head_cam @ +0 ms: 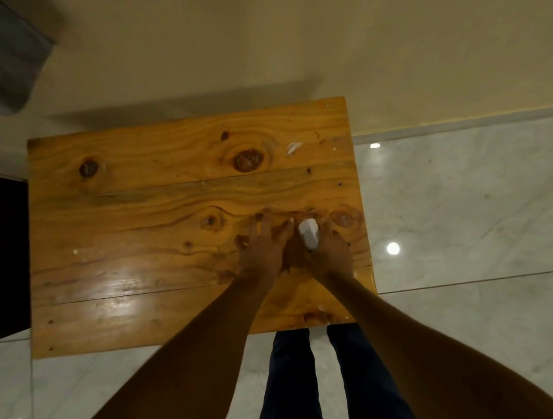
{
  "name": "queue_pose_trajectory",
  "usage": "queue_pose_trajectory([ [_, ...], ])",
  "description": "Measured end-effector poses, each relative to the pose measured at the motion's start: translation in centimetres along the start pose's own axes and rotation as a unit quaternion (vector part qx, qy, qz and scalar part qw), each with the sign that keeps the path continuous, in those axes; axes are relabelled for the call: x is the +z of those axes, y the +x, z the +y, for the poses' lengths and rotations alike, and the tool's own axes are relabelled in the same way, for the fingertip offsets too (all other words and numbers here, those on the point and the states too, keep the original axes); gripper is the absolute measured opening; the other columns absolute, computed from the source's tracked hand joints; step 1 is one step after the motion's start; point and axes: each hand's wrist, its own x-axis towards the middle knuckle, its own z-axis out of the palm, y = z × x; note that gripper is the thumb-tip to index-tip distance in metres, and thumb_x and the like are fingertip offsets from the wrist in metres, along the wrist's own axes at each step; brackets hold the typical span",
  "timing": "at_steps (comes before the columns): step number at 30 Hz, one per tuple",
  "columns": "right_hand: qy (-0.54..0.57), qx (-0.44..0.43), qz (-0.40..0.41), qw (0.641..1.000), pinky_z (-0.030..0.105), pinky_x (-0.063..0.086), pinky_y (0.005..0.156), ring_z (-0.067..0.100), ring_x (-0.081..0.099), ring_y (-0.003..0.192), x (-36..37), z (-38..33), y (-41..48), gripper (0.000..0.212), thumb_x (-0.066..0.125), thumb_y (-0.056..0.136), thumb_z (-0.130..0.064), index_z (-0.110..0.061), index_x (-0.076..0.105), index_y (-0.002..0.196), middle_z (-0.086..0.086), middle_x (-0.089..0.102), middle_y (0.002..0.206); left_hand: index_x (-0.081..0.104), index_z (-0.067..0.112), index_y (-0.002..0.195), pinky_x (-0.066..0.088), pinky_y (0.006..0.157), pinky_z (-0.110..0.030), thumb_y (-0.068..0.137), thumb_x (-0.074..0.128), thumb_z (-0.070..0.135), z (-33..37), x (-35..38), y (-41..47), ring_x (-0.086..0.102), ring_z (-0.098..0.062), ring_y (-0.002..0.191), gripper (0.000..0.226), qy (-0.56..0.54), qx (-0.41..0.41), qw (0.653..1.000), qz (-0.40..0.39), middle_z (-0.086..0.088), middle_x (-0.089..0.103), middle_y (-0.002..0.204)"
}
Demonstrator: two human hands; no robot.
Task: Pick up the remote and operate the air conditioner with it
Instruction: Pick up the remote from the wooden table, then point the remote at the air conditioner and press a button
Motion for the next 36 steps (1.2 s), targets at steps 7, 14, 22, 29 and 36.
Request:
queue_pose_trajectory([
  [7, 0.233, 0.079, -0.14, 0.959, 0.024, 0.048, 0.041, 0.012, 0.059, 0.054, -0.9, 0.6, 0.6, 0.033, 0.071, 0.084, -0.026, -0.017, 0.054, 0.11, 0.003, 0.061, 0.083, 0.0, 0.044, 0.15, 0.023, 0.11, -0.066, 0.078, 0.076, 0.036, -0.1, 0.1, 0.2, -0.011, -0.041, 0.145, 0.105, 0.01, 0.002, 1.0, -0.01, -0.009, -0.017, 0.161],
  [14, 0.436, 0.201, -0.178, 0.859, 0.021, 0.045, 0.038, 0.019, 0.059, 0.044, -3.6, 0.7, 1.2, 0.047, 0.029, 0.103, -0.047, -0.01, 0.058, 0.105, 0.008, 0.068, 0.066, -0.004, 0.036, 0.151, 0.015, 0.111, -0.067, 0.083, 0.068, 0.048, 0.3, -1.6, -0.3, -0.005, -0.039, 0.147, 0.1, 0.078, 0.014, 0.997, -0.017, -0.013, -0.016, 0.161],
  [22, 0.494, 0.15, -0.102, 0.85, 0.028, 0.046, 0.044, 0.023, 0.058, 0.049, -14.3, -3.9, 2.5, 0.047, 0.033, 0.102, -0.044, -0.007, 0.061, 0.093, 0.012, 0.066, 0.067, -0.003, 0.032, 0.152, 0.01, 0.118, -0.056, 0.089, 0.057, 0.049, 5.5, -12.4, -1.1, -0.006, -0.034, 0.148, 0.089, 0.082, 0.101, 0.986, 0.107, -0.013, -0.012, 0.162],
  [29, 0.561, 0.029, -0.046, 0.826, 0.028, 0.044, 0.041, 0.025, 0.054, 0.044, -26.7, -9.4, 2.8, 0.047, 0.032, 0.102, -0.043, -0.004, 0.058, 0.105, 0.012, 0.064, 0.062, -0.01, 0.031, 0.152, 0.011, 0.117, -0.053, 0.09, 0.055, 0.051, 11.5, -25.8, -3.9, -0.003, -0.032, 0.149, 0.092, 0.154, 0.161, 0.943, 0.246, -0.013, -0.013, 0.162],
  [36, 0.586, -0.077, 0.03, 0.806, 0.024, 0.041, 0.037, 0.025, 0.047, 0.036, -39.2, -16.6, -0.2, 0.044, 0.033, 0.103, -0.036, 0.001, 0.057, 0.108, 0.018, 0.057, 0.065, 0.0, 0.026, 0.153, 0.019, 0.116, -0.051, 0.09, 0.056, 0.051, 17.7, -38.5, -9.9, 0.009, -0.033, 0.147, 0.088, 0.204, 0.201, 0.869, 0.403, -0.015, -0.001, 0.162],
])
